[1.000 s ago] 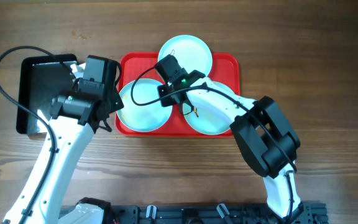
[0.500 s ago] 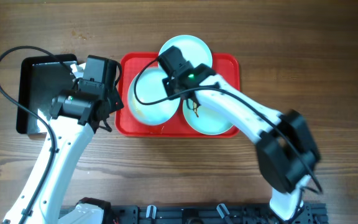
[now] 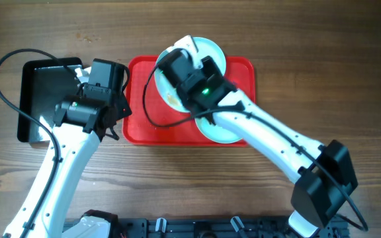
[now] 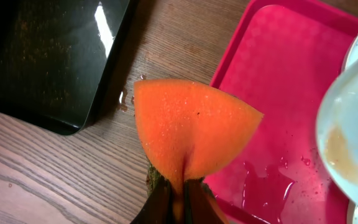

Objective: Clean dirty plates on tray and stack at the side
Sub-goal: 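Lift the cleaned plate with the right gripper and place it right of the tray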

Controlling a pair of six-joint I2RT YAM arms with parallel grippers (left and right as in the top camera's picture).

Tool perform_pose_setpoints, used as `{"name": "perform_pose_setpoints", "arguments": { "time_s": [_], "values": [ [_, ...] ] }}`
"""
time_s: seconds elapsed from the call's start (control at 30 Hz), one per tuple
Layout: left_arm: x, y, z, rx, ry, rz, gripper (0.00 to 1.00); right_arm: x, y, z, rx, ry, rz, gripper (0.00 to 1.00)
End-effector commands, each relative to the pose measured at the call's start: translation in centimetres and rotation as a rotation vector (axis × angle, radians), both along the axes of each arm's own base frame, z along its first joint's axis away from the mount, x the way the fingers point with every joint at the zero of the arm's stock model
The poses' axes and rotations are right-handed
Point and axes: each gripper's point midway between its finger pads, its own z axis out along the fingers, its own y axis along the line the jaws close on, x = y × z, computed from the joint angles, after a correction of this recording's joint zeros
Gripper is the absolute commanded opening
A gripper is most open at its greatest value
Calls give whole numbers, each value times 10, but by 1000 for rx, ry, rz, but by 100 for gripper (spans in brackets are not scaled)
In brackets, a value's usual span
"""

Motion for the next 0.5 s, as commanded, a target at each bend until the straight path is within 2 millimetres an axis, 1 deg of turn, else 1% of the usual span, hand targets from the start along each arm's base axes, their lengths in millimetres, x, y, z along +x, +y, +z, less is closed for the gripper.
{"name": "perform_pose_setpoints", "arguments": {
  "time_s": [0.0,0.1,0.2,0.47],
  "values": [
    [3,1,3,-13,-13,20,4,-3,-8,45,-198,-190,-54,4],
    [3,1,3,-14,-14,20,4,-8,2,47,-217,-197,-19,4],
    [4,0,3,-15,-16,20,4,-10,6,48,-225,-198,-7,4],
    [4,0,3,-15,-17,20,4,-10,-9,67,-351,-268,-68,4]
  ]
}}
